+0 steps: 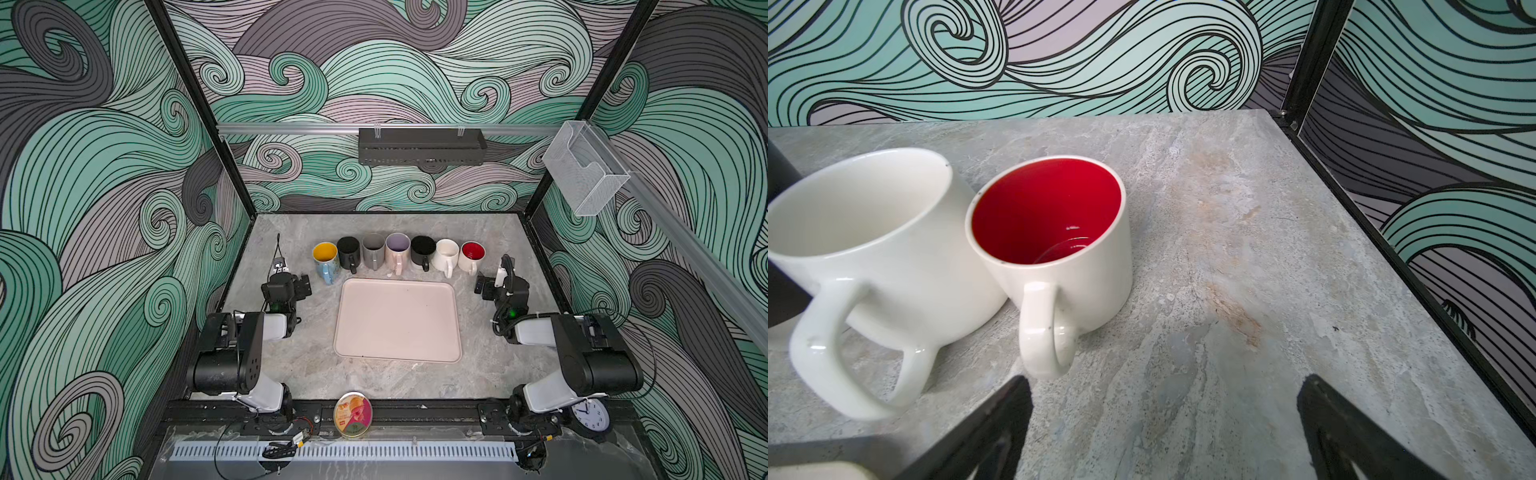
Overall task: Turn the mug right side up
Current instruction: Reset both arms
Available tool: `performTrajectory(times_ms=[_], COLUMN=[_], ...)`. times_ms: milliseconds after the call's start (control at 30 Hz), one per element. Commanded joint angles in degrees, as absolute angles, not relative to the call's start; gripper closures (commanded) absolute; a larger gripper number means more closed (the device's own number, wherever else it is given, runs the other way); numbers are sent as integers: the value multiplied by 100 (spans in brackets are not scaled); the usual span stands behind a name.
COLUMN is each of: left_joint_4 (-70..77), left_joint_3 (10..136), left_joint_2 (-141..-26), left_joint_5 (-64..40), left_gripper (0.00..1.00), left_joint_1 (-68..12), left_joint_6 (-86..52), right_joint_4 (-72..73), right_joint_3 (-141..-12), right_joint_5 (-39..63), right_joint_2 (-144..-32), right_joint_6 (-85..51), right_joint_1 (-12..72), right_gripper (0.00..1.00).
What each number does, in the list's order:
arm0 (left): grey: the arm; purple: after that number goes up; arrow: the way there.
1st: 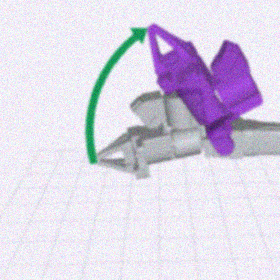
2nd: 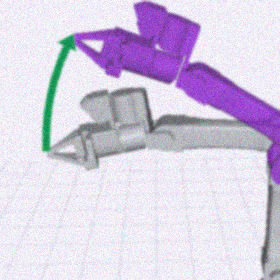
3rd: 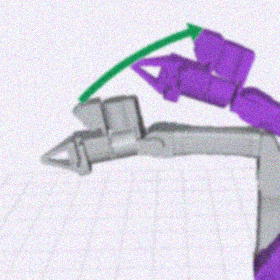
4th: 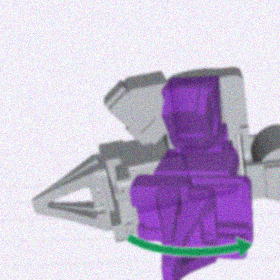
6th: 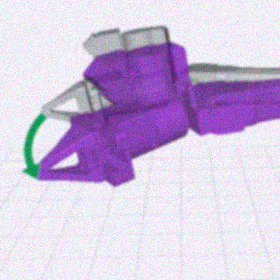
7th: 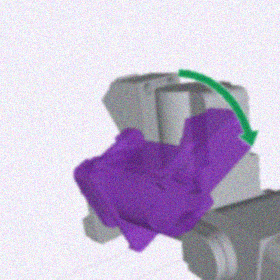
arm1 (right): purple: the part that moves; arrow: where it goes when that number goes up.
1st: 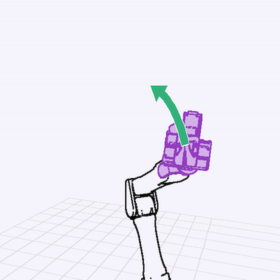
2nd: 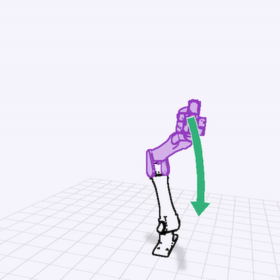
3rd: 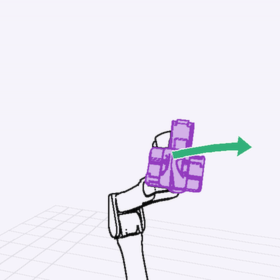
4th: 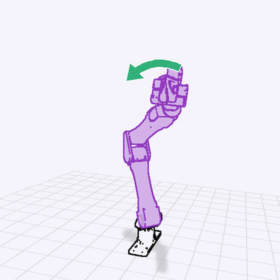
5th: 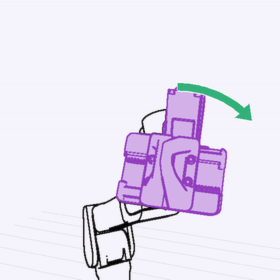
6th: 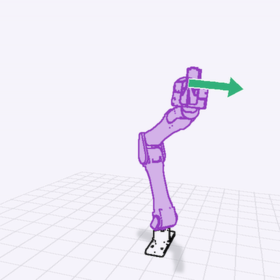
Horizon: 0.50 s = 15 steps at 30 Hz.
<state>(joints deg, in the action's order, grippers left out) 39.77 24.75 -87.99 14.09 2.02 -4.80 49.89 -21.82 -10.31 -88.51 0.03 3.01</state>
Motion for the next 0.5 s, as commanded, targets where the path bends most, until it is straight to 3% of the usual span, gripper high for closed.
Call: performTrajectory(times_ms=[0, 467], left_joint_4=[3891, 3886], left_joint_3=[2646, 2646], left_joint_2=[-8718, -8718], left_joint_5=[1380, 1372], left_gripper=[1, 2], left_joint_1=[193, 193], left_joint_6=[-501, -501], right_joint_4=[5008, 4876], right_joint_3=[-2215, -2275], right_joint_5=[-1050, -775], right_joint_2=[-8789, -8794], right_joint_6=[105, 79], right_joint_1=[311, 198], right_gripper=[0, 0])
